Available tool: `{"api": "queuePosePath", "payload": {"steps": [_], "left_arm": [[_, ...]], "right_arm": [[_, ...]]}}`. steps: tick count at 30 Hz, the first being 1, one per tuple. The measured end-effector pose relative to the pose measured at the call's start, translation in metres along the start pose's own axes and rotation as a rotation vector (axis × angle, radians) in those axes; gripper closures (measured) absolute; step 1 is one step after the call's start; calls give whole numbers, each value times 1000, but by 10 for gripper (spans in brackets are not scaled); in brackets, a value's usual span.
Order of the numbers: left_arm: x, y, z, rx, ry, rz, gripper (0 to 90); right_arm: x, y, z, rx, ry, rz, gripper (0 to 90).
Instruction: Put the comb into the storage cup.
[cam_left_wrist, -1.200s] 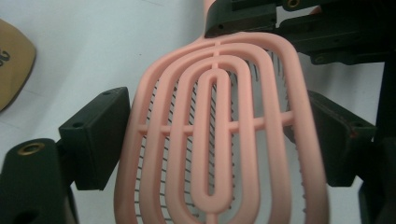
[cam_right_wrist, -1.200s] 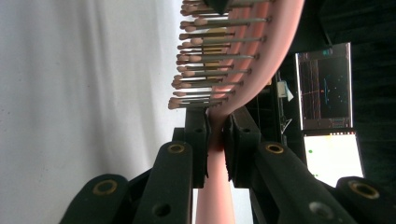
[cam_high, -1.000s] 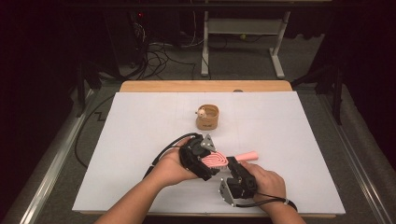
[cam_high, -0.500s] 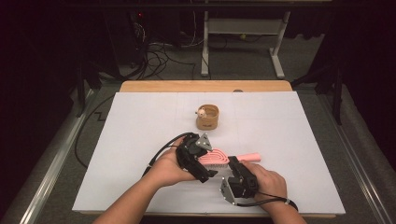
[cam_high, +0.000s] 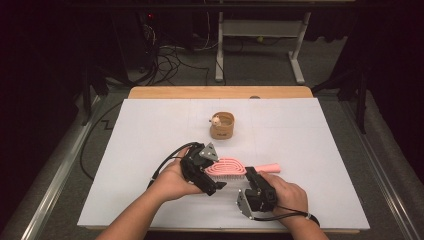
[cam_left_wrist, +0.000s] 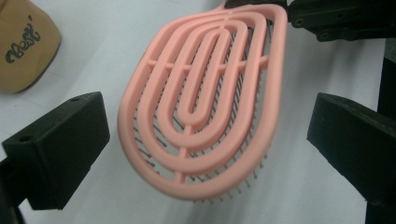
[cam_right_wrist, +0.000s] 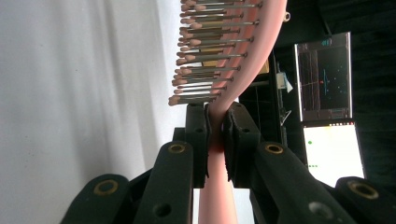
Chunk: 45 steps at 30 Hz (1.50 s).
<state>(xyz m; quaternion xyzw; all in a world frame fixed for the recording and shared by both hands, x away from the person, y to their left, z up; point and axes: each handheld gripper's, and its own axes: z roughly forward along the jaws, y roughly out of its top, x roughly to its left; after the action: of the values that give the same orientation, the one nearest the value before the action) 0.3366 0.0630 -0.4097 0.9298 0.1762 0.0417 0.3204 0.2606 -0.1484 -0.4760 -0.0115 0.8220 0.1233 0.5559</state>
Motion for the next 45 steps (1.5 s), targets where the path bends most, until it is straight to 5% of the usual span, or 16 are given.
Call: {"api": "queuePosePath", "payload": {"steps": [26, 45], "left_arm": [[15, -38, -16, 6, 57, -42, 0], [30, -73, -22, -53, 78, -147, 1]], "right_arm": [[0, -7, 0, 26, -20, -22, 823], [3, -13, -2, 49, -26, -41, 822]]}}
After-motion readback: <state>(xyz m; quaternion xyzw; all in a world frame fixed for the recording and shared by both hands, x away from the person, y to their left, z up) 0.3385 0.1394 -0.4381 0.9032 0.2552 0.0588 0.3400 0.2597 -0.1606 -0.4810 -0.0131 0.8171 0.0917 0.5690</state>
